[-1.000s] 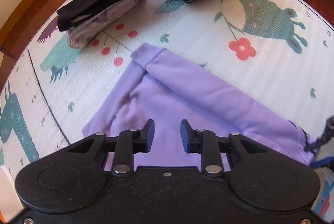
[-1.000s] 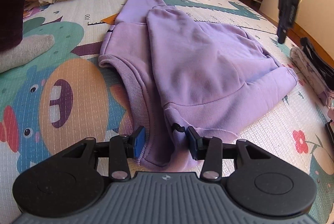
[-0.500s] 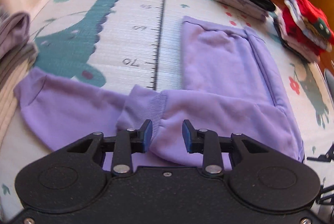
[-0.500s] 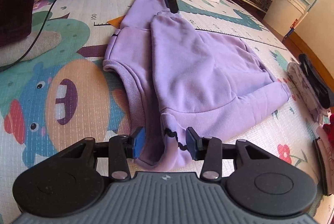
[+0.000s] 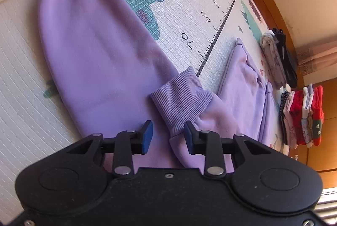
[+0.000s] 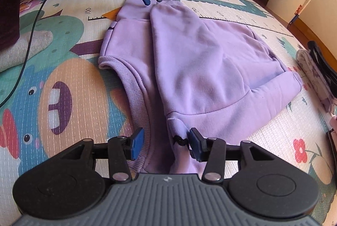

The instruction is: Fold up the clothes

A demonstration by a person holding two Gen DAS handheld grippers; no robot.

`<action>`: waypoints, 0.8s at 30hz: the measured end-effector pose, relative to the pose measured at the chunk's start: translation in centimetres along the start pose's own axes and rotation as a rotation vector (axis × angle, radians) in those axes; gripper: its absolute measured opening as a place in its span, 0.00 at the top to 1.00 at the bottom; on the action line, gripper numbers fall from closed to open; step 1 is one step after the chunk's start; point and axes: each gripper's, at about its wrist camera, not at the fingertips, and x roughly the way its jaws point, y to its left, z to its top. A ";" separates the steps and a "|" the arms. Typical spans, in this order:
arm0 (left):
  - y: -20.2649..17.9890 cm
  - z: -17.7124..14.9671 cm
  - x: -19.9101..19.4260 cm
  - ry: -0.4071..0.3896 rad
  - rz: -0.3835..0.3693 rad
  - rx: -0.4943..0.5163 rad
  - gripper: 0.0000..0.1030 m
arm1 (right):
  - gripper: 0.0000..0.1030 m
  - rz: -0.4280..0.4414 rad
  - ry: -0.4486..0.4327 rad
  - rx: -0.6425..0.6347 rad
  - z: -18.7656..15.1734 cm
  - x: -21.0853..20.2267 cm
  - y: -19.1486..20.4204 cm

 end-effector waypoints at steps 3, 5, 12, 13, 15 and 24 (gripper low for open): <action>1.0 -0.2 0.1 -0.023 -0.061 -0.070 0.72 | 0.51 0.005 0.000 0.021 -0.1 0.2 -0.1; 1.0 -0.3 0.0 -0.030 -0.077 -0.074 0.72 | 0.50 0.006 -0.001 0.024 -0.2 0.2 -0.1; 1.8 -0.9 0.7 -0.031 -0.147 -0.125 0.72 | 0.47 0.015 -0.003 0.045 -0.4 0.2 -0.3; 1.8 -1.0 0.8 -0.035 -0.143 -0.124 0.76 | 0.47 0.017 -0.004 0.047 -0.4 0.3 -0.3; 1.8 -1.0 1.0 -0.040 -0.127 -0.109 0.86 | 0.44 0.020 -0.007 0.048 -0.4 0.3 -0.3; -4.5 0.6 -1.7 -0.069 -0.141 0.115 0.95 | 0.46 0.025 -0.035 0.067 -0.5 -0.3 -0.5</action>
